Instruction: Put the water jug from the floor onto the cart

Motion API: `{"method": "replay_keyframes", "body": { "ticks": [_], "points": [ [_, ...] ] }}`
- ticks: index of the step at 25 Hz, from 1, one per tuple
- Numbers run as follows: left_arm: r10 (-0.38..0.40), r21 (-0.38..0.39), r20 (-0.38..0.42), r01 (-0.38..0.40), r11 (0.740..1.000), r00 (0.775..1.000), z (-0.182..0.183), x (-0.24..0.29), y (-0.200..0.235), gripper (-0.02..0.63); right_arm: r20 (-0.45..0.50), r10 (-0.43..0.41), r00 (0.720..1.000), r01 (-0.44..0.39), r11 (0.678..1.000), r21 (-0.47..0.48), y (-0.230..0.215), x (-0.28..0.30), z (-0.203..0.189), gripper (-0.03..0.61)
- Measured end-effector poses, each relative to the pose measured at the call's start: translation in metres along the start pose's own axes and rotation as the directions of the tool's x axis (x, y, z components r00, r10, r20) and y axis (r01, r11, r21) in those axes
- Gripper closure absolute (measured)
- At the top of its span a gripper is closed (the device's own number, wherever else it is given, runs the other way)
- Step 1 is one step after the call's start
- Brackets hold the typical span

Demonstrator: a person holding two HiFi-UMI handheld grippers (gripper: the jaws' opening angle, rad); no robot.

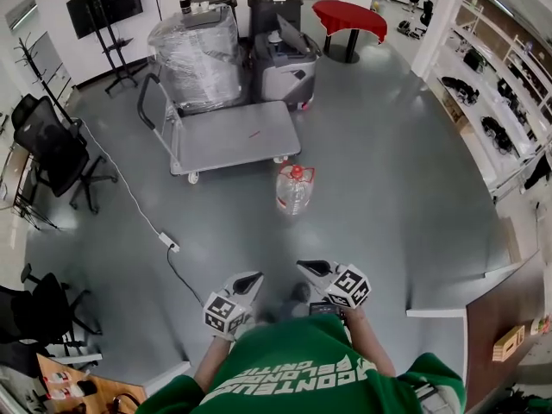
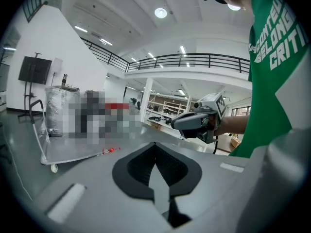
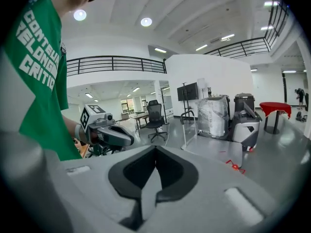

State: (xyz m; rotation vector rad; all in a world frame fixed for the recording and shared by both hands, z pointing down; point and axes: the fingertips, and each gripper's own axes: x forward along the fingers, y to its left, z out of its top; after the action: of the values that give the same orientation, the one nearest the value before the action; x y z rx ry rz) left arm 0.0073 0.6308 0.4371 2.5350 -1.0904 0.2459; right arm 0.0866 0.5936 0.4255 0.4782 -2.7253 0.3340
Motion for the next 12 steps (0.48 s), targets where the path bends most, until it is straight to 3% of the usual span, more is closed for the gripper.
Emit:
{"method": "replay_keyframes", "body": {
  "ticks": [5, 12],
  "points": [
    [0.021, 0.019, 0.003, -0.021, 1.000, 1.000, 0.022, 0.036, 0.012, 0.603, 0.016, 0.007, 1.000, -0.007, 1.000, -0.006, -0.047, -0.003, 0.008, 0.589],
    [-0.029, 0.050, 0.008, 0.029, 0.998, 1.000, 0.052, 0.104, 0.006, 0.602, 0.036, -0.035, 0.999, 0.035, 0.999, 0.016, -0.111, -0.025, 0.005, 0.589]
  ]
}}
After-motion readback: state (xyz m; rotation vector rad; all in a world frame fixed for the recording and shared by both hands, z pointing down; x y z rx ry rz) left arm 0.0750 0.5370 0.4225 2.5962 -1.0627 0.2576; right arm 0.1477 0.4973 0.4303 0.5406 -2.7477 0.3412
